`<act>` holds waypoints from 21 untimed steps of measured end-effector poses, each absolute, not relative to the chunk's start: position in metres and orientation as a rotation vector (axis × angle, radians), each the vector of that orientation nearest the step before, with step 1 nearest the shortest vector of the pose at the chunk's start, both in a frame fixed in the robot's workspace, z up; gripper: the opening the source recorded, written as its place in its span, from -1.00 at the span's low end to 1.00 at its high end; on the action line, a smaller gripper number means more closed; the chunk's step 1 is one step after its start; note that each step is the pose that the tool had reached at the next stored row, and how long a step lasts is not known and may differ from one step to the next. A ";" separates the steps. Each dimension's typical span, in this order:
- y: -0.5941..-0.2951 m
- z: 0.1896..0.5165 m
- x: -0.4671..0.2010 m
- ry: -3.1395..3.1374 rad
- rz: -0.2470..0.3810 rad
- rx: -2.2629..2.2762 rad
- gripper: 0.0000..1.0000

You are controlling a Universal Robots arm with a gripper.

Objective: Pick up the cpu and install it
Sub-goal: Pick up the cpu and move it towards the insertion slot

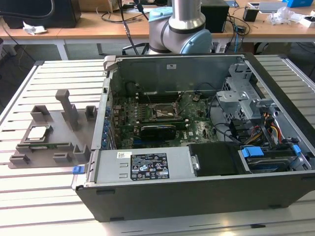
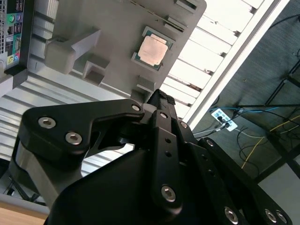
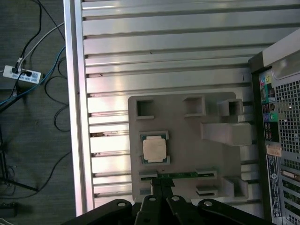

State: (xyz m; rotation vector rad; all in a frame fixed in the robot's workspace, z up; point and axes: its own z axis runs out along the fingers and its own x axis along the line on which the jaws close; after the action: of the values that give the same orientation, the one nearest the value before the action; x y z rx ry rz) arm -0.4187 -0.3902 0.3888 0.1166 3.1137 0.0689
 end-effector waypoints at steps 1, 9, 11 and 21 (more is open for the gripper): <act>-0.390 0.389 -0.419 3.114 0.069 0.117 -0.79; -0.390 0.389 -0.419 3.114 0.069 0.117 -0.05; -0.390 0.389 -0.419 3.114 0.057 0.116 0.20; -0.389 0.386 -0.419 3.115 -0.005 -0.002 0.20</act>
State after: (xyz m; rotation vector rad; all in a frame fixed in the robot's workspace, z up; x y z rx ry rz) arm -0.4188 -0.3890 0.3857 -0.0021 3.1148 -0.0053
